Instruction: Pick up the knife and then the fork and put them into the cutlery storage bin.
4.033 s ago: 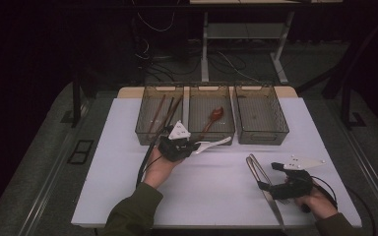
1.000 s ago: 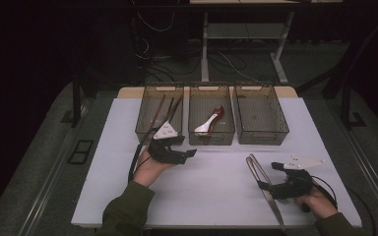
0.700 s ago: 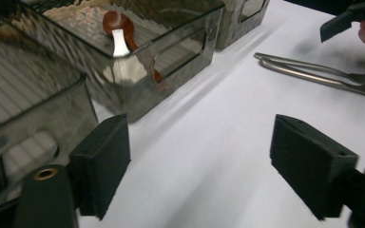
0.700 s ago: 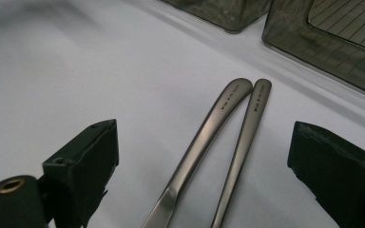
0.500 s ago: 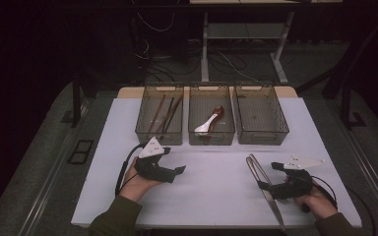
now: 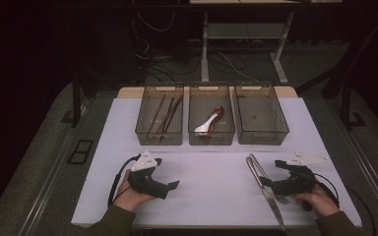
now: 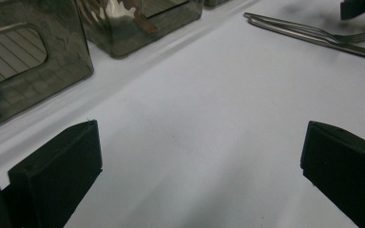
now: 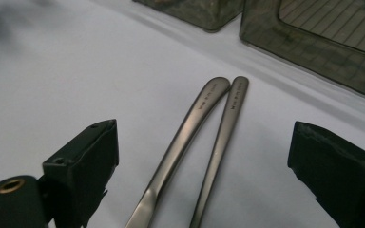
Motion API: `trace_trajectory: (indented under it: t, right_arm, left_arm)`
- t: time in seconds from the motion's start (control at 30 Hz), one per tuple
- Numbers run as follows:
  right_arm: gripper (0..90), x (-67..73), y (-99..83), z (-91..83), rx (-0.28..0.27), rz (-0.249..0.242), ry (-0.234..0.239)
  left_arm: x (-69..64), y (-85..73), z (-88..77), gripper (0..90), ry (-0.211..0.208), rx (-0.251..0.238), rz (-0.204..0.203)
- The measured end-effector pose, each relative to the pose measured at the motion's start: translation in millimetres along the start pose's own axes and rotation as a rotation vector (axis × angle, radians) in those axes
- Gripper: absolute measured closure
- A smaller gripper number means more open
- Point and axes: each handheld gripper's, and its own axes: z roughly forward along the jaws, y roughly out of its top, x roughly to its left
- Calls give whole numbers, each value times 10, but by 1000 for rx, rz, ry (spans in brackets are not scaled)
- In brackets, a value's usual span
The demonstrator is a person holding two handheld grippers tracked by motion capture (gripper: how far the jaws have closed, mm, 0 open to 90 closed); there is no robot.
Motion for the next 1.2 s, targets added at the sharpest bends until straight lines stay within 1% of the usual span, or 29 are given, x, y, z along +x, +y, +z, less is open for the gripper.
trace_trajectory:
  t: [0.07,0.1,0.2,0.23,0.27,0.3,0.37,0.43,0.6,0.67,0.7,0.83,0.9,1.0,1.13,1.2]
  right_arm:
    - [98,-7,30,-17,5,7,-6]
    - [98,-12,48,-32,6,10,-1]
    - [97,-27,82,-74,15,8,14]
    - [98,-32,87,-89,16,7,30]
    - [102,-38,93,-100,28,7,29]
    - [160,-43,96,-102,41,15,27]
    - [225,-47,94,-111,57,15,36]
    - [323,-45,90,-107,79,13,30]
    - [575,-19,85,-102,110,6,50]
    - [658,-10,85,-89,120,-10,68]
    - [688,0,83,-87,122,-19,69]
    - [795,25,72,-63,143,-52,79]
    - [834,34,68,-45,164,-57,83]
    - [893,37,62,-24,200,-58,73]
    - [897,30,56,-24,222,-36,92]
    - [897,39,50,-18,233,-35,100]
  left_arm:
    - [1,-4,5,0,0,5,2]
    - [-2,-8,6,0,-3,7,-5]
    - [-7,-17,10,0,-3,10,-5]
    - [-8,-19,8,0,-4,9,-8]
    - [-9,-22,10,0,-3,8,-9]
    - [-6,-27,9,0,-3,11,-5]
    - [-10,-34,15,0,-3,10,-11]
    - [-11,-34,21,0,-5,8,-12]
    - [-32,-44,39,0,-17,9,-12]
    - [-27,-49,31,0,-15,12,-4]
    - [-23,-52,29,0,-15,10,-5]
    - [-7,-65,25,0,-13,0,-10]
    - [-12,-66,27,0,-17,-1,-8]
    - [-21,-67,37,0,-23,-1,-4]
    - [-30,-59,50,0,-29,1,1]
    - [-33,-57,55,0,-32,1,3]
